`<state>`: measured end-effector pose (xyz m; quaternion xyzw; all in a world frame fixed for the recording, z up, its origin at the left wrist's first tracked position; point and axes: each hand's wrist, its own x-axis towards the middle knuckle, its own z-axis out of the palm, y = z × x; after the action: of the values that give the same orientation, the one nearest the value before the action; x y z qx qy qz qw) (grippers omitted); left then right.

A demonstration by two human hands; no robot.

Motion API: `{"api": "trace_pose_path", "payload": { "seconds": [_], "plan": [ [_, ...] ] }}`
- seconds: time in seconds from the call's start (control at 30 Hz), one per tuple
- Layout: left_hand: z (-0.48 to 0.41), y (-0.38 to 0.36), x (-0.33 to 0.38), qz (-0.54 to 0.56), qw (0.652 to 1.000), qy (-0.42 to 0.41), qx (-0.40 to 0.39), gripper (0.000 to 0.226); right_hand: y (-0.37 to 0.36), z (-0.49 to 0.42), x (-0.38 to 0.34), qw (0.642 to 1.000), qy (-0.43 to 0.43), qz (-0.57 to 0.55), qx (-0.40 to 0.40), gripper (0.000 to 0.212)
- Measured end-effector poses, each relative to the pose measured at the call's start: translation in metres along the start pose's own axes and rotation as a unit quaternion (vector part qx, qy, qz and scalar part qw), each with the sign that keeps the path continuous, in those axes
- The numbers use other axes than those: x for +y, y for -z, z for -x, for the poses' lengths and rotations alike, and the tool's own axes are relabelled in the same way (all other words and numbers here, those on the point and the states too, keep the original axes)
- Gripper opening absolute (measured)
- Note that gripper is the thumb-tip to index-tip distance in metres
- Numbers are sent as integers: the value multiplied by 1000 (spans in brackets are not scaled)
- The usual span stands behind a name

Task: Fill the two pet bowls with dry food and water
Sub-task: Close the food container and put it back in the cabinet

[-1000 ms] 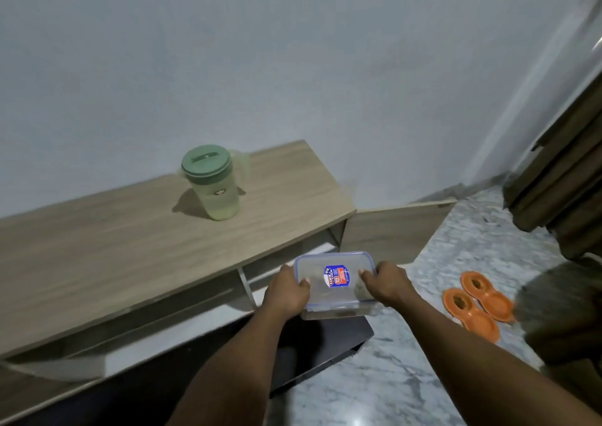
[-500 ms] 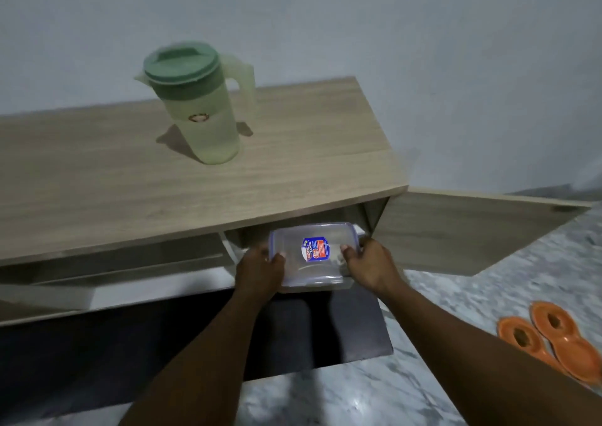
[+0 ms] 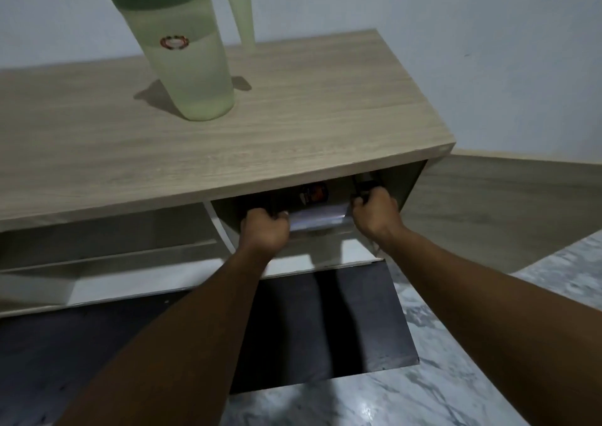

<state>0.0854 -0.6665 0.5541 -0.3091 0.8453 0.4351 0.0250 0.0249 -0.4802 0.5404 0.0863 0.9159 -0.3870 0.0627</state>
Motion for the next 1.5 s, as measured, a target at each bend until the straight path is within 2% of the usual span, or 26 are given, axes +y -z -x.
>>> {"api": "trace_pose_path", "payload": {
  "seconds": [0.07, 0.1, 0.17, 0.2, 0.23, 0.27, 0.33, 0.47, 0.67, 0.83, 0.93, 1.03, 1.13, 1.23, 1.33, 1.4, 1.5],
  "plan": [
    [4, -6, -6, -20, 999, -39, 23, 30, -6, 6, 5, 999, 23, 0, 23, 31],
    [8, -11, -13, -56, 992, -101, 58, 28, -10, 11, 10, 996, 64, 28, 56, 32],
    [17, -22, -30, -157, 941, -267, 136, 28, -17, 27, 21, 962, 195, 135, 137, 34],
    [22, -29, -40, -218, 905, -337, 142, 40, -20, 35, 27, 934, 265, 180, 158, 40],
    [28, -34, -48, -273, 876, -380, 113, 58, -23, 42, 35, 910, 321, 217, 147, 50],
    [33, -38, -54, -311, 862, -392, 73, 75, -26, 47, 42, 891, 359, 251, 117, 61],
    [42, -42, -60, -341, 856, -388, 29, 94, -32, 51, 56, 870, 379, 309, 63, 76],
    [33, -46, -62, -361, 850, -381, 37, 101, -38, 46, 59, 862, 352, 362, 34, 86],
    [18, -41, -52, -408, 841, -356, -7, 107, -39, 34, 45, 863, 333, 381, -2, 89],
    [14, -38, -41, -408, 839, -360, 11, 89, -28, 28, 32, 873, 341, 349, -21, 83],
    [37, -40, -38, -382, 834, -399, 1, 89, -3, 44, 39, 901, 358, 244, 39, 67],
    [64, -54, -32, -330, 805, -488, -72, 89, 42, 64, 59, 919, 348, 144, 118, 48],
    [83, -79, 6, -305, 761, -560, -122, 88, 112, 64, 80, 912, 312, 157, 215, 41],
    [104, -111, 74, -311, 723, -608, -105, 89, 192, 42, 100, 907, 247, 208, 269, 48],
    [117, -142, 139, -346, 704, -616, -68, 91, 251, 13, 118, 924, 119, 307, 195, 64],
    [117, -158, 170, -385, 712, -586, -50, 96, 271, -1, 135, 934, 38, 332, 126, 71],
    [115, -174, 200, -422, 740, -522, -46, 100, 277, -7, 150, 936, 32, 335, 103, 67]
  ]
}}
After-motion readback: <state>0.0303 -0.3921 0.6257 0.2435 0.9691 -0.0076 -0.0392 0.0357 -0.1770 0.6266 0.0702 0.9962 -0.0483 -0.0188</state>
